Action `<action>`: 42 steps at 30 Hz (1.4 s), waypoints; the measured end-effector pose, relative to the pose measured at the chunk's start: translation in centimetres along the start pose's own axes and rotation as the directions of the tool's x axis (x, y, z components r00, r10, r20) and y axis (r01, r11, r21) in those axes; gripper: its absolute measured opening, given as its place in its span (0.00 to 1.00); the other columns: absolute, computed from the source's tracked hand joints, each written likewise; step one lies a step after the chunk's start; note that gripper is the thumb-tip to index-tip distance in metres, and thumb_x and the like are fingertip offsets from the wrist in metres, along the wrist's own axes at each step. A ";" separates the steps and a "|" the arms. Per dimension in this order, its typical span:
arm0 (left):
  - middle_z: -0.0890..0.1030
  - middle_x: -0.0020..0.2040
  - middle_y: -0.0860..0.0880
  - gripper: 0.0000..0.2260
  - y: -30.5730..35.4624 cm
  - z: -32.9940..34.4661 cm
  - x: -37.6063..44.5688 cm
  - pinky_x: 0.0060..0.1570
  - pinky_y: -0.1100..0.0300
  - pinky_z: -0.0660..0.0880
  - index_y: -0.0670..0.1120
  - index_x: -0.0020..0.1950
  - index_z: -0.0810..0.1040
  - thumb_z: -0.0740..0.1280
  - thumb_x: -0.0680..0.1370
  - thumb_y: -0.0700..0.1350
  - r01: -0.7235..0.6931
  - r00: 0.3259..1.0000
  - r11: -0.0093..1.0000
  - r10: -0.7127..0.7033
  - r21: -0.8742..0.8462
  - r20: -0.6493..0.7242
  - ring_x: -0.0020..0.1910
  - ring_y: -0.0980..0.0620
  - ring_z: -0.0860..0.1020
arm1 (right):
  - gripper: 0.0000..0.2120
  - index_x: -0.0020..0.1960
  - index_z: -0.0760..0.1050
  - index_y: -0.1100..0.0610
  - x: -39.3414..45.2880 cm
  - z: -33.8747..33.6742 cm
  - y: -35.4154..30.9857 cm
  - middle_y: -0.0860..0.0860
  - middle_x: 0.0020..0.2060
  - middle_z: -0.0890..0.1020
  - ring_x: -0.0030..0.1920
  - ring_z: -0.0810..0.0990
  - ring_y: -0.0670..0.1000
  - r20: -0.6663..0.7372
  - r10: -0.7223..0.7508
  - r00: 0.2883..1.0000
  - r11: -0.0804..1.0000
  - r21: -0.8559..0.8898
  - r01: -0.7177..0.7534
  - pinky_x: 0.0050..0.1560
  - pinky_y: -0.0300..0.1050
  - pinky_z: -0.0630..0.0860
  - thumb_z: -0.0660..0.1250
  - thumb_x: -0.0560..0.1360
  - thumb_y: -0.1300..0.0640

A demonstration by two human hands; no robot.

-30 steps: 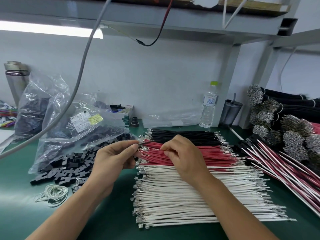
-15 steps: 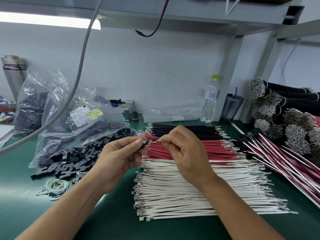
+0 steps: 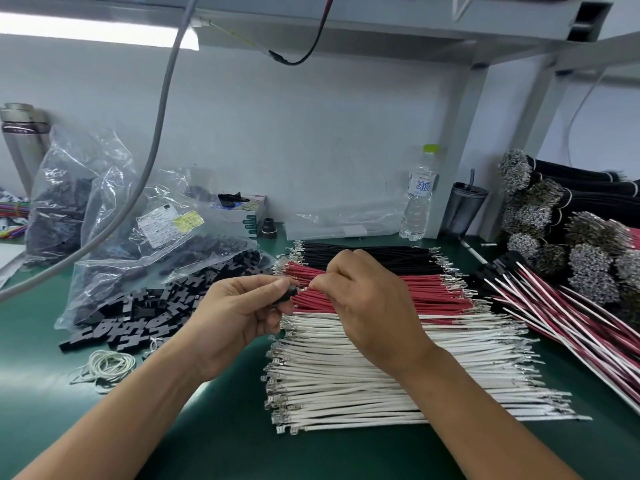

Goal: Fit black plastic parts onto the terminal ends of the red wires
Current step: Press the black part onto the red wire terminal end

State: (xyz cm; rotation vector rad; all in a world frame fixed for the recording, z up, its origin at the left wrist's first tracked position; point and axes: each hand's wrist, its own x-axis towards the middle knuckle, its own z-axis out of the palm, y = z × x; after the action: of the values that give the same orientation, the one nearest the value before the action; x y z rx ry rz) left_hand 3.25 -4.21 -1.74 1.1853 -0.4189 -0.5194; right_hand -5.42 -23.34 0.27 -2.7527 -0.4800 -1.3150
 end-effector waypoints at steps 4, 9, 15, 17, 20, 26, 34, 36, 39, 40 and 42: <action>0.80 0.36 0.42 0.12 0.0 0.3 -0.2 0.30 0.61 0.76 0.38 0.52 0.86 0.72 0.74 0.44 0.041 0.999 0.999 -0.041 -0.031 0.016 0.29 0.52 0.74 | 0.04 0.51 0.81 0.58 0.0 0.6 -1.1 0.50 0.42 0.75 0.43 0.71 0.49 0.025 0.018 1.000 0.999 0.035 -0.019 0.33 0.47 0.73 0.67 0.81 0.61; 0.87 0.41 0.44 0.15 0.4 0.8 -0.5 0.36 0.61 0.81 0.49 0.53 0.88 0.79 0.67 0.46 -0.214 0.967 0.914 0.248 0.346 -0.059 0.34 0.52 0.82 | 0.05 0.53 0.81 0.56 0.1 0.8 -0.8 0.48 0.44 0.77 0.45 0.77 0.49 0.102 0.193 0.976 0.953 0.218 -0.211 0.43 0.48 0.76 0.68 0.80 0.56; 0.86 0.36 0.48 0.10 0.1 0.3 -0.7 0.34 0.65 0.79 0.56 0.47 0.89 0.80 0.70 0.43 -0.282 0.933 0.685 0.358 0.672 0.027 0.29 0.53 0.81 | 0.07 0.48 0.80 0.53 -0.2 0.5 -0.4 0.45 0.43 0.76 0.44 0.75 0.47 0.169 0.214 0.962 0.954 0.177 -0.243 0.41 0.46 0.74 0.66 0.81 0.51; 0.84 0.32 0.48 0.11 0.2 0.4 -0.6 0.32 0.65 0.78 0.57 0.46 0.88 0.78 0.74 0.39 -0.275 0.934 0.656 0.355 0.703 0.034 0.27 0.54 0.80 | 0.07 0.48 0.80 0.54 -0.2 0.7 -0.6 0.45 0.43 0.76 0.44 0.75 0.47 0.163 0.232 0.959 0.941 0.210 -0.264 0.42 0.45 0.73 0.66 0.81 0.52; 0.83 0.29 0.45 0.11 0.2 0.5 -0.7 0.30 0.65 0.77 0.55 0.45 0.88 0.77 0.74 0.38 -0.270 0.944 0.716 0.329 0.644 0.029 0.24 0.54 0.79 | 0.06 0.47 0.79 0.56 -0.1 0.7 -1.0 0.46 0.42 0.77 0.43 0.75 0.47 0.148 0.214 0.966 0.937 0.249 -0.245 0.43 0.44 0.72 0.67 0.80 0.55; 0.87 0.39 0.47 0.08 0.4 1.0 -0.7 0.29 0.62 0.77 0.54 0.46 0.88 0.75 0.76 0.40 -0.295 0.946 0.722 0.313 0.626 0.084 0.26 0.50 0.80 | 0.05 0.46 0.80 0.52 -0.3 -0.9 -0.4 0.44 0.40 0.78 0.42 0.75 0.46 0.056 0.152 0.987 0.983 0.096 -0.157 0.36 0.43 0.72 0.69 0.79 0.52; 0.86 0.34 0.46 0.08 0.1 -0.5 -0.4 0.28 0.61 0.75 0.55 0.45 0.88 0.78 0.67 0.48 -0.253 0.936 0.792 0.345 0.556 -0.066 0.27 0.52 0.79 | 0.08 0.49 0.82 0.45 -1.7 -0.1 -2.3 0.38 0.43 0.78 0.46 0.73 0.39 0.506 0.185 0.843 0.930 0.189 -0.317 0.45 0.43 0.68 0.71 0.75 0.42; 0.86 0.34 0.45 0.10 0.0 -0.5 -0.2 0.28 0.60 0.76 0.55 0.46 0.88 0.79 0.66 0.49 -0.246 0.936 0.804 0.342 0.542 -0.083 0.27 0.52 0.79 | 0.04 0.47 0.83 0.45 -1.6 -0.1 -2.2 0.37 0.42 0.79 0.46 0.74 0.39 0.519 0.197 0.832 0.913 0.212 -0.349 0.47 0.43 0.71 0.71 0.76 0.46; 0.86 0.34 0.44 0.09 -0.1 -0.5 -0.1 0.28 0.61 0.76 0.54 0.46 0.88 0.79 0.66 0.47 -0.249 0.935 0.820 0.342 0.515 -0.092 0.27 0.52 0.79 | 0.05 0.45 0.81 0.45 -1.4 -0.4 -2.1 0.38 0.42 0.79 0.45 0.76 0.39 0.573 0.204 0.794 0.892 0.225 -0.392 0.46 0.43 0.72 0.71 0.75 0.45; 0.86 0.34 0.44 0.08 -0.2 -0.6 -0.1 0.28 0.61 0.76 0.53 0.46 0.89 0.79 0.67 0.45 -0.246 0.936 0.821 0.339 0.516 -0.093 0.27 0.51 0.80 | 0.06 0.45 0.81 0.45 -1.4 -0.4 -2.2 0.38 0.42 0.78 0.45 0.76 0.39 0.590 0.203 0.781 0.890 0.221 -0.399 0.46 0.43 0.72 0.71 0.75 0.43; 0.86 0.34 0.45 0.07 -0.2 -0.6 -0.1 0.28 0.61 0.76 0.51 0.45 0.89 0.79 0.69 0.42 -0.240 0.938 0.822 0.334 0.516 -0.095 0.27 0.51 0.79 | 0.06 0.44 0.80 0.45 -1.4 -0.5 -2.4 0.38 0.42 0.77 0.45 0.75 0.39 0.609 0.191 0.770 0.891 0.222 -0.397 0.49 0.44 0.74 0.71 0.75 0.44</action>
State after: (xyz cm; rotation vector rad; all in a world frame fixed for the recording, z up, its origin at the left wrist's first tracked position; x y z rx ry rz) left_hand 3.43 -3.79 -2.14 1.6191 -0.5852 -0.0248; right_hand -7.36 -21.46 -0.63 -2.7183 -0.2329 -0.2677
